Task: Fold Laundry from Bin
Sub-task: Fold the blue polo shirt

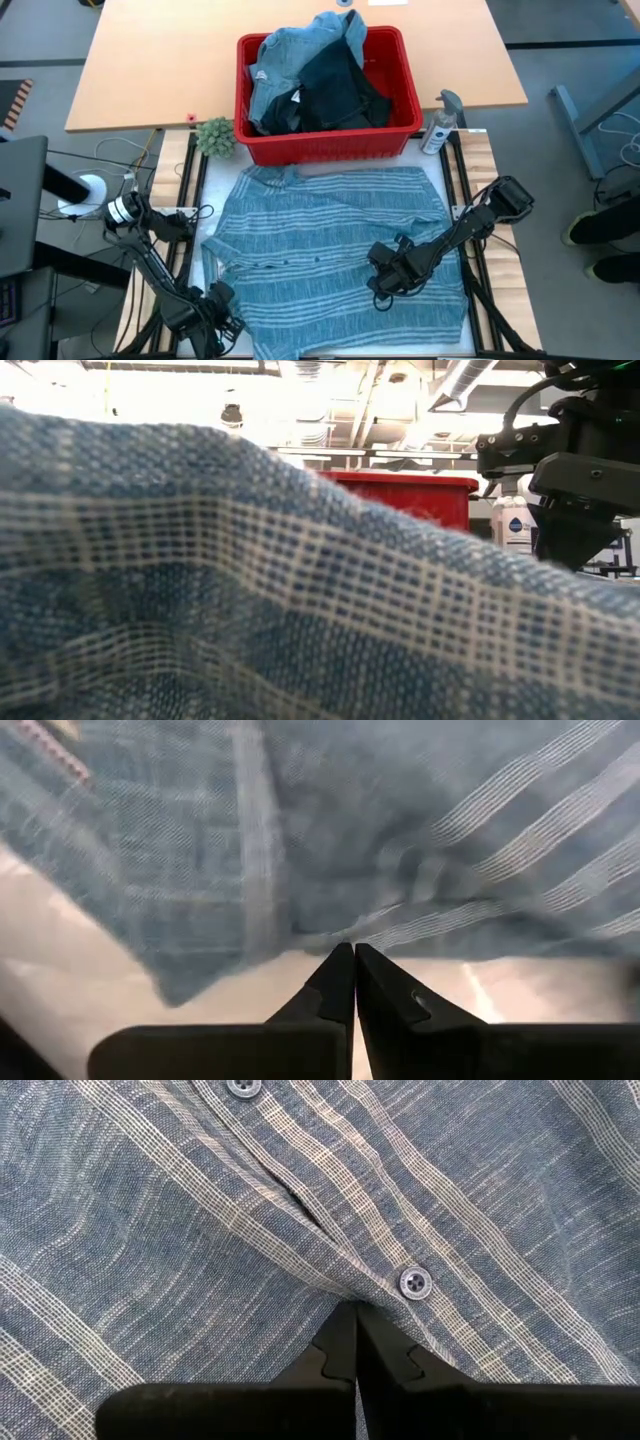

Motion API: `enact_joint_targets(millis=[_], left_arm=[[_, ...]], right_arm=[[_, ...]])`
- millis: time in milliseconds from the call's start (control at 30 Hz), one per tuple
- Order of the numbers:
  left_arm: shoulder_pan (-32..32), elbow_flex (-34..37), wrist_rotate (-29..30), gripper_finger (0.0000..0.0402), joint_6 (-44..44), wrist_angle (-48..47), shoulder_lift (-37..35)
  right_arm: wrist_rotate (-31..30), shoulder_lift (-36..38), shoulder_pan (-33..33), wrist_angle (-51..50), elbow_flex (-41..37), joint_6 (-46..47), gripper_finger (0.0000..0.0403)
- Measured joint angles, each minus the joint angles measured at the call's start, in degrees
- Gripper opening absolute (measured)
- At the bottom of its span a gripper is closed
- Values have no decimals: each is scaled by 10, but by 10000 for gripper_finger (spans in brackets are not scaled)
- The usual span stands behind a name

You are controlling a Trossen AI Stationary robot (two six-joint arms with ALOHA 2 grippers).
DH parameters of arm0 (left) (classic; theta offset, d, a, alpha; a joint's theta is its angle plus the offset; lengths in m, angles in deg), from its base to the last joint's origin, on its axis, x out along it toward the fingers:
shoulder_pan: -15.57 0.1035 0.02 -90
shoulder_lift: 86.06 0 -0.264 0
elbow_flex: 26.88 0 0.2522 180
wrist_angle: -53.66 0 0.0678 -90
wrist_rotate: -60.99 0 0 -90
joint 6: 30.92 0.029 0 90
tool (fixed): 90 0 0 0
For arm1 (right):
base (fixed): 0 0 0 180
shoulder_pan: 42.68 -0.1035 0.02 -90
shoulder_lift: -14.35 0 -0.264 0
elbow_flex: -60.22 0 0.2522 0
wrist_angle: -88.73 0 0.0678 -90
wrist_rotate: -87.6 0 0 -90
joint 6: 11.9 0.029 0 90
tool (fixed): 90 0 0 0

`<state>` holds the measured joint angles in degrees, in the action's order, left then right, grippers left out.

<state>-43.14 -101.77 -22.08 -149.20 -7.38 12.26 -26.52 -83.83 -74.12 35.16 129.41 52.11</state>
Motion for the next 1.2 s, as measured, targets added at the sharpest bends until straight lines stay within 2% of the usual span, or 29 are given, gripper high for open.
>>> enact_joint_targets(millis=[200,367,433,500,567,733,933,1200], left_arm=[[-16,6,-52,0,-6,-22,-1],[-35,6,-49,0,-37,-37,-1],[-42,5,-5,0,-74,-34,-10],[-50,-3,91,0,-108,-22,-27],[-50,-10,162,0,-109,-17,-43],[-43,-1,258,0,-94,-20,-46],[-44,37,237,0,-104,-4,-46],[-53,76,232,0,-97,81,-46]], right_arm=[[0,0,0,0,0,0,26],[0,0,0,0,0,0,26],[0,0,0,0,0,0,25],[0,0,0,0,0,-1,25],[0,0,0,0,0,-2,25],[0,0,0,0,0,-5,26],[2,0,0,-1,0,-11,26],[8,0,1,0,0,-11,26]])
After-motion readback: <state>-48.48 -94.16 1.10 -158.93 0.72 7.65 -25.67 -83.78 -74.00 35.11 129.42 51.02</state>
